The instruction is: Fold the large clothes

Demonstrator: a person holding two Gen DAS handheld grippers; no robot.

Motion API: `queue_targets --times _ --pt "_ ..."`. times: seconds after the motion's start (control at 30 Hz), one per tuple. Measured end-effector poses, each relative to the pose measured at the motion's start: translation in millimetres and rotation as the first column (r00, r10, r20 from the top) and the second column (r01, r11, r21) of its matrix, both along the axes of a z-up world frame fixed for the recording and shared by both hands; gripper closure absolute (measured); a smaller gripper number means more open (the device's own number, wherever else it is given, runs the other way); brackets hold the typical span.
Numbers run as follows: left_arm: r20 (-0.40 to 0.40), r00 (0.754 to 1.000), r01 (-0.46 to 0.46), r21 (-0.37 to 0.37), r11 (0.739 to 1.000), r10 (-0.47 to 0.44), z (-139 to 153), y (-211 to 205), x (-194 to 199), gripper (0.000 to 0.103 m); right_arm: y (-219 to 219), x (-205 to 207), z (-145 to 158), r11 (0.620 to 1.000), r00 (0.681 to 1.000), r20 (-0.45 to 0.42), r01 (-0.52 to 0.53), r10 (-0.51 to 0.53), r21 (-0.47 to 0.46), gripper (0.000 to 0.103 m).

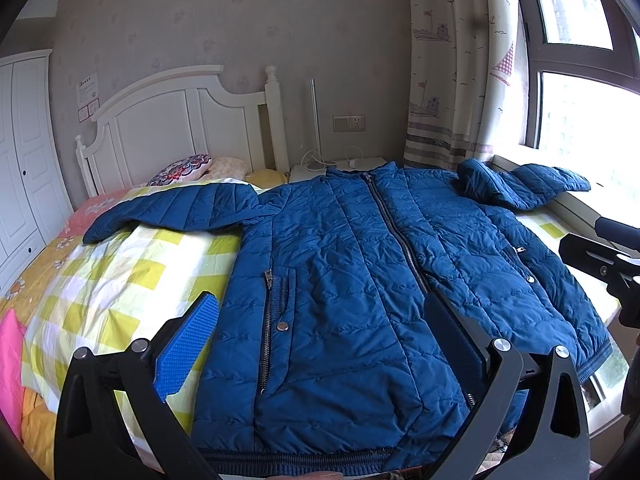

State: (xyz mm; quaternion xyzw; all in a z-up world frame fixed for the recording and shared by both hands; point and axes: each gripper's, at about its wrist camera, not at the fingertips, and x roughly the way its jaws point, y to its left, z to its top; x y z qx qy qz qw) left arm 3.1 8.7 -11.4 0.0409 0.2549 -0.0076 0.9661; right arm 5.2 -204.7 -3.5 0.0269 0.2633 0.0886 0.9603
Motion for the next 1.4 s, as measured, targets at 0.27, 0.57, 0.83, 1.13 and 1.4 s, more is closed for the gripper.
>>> queue_targets --times 0.27,0.57,0.83,1.13,1.4 --pt "0.010 1.000 -0.003 0.014 1.000 0.003 4 1 -2 0.004 0 -1 -1 1.000 1.000 -0.003 -0.002 0.002 0.003 0.002" --pt "-0.005 1.000 -0.003 0.022 1.000 0.003 3 -2 3 0.004 -2 6 -10 1.000 1.000 -0.028 -0.005 0.005 0.015 0.002" --pt "-0.049 0.999 0.009 0.055 0.998 -0.006 -12 -9 27 0.004 -8 26 -32 0.999 0.996 -0.092 -0.010 0.014 0.042 0.002" --pt "-0.312 0.947 0.129 0.138 0.982 -0.080 -49 -33 165 0.004 -63 100 -41 0.998 0.991 -0.126 0.057 -0.053 0.031 0.002" --pt "-0.334 0.942 0.048 0.050 0.998 -0.028 -82 -22 292 0.004 -222 225 -65 0.887 0.900 -0.244 0.413 -0.362 0.207 0.002"
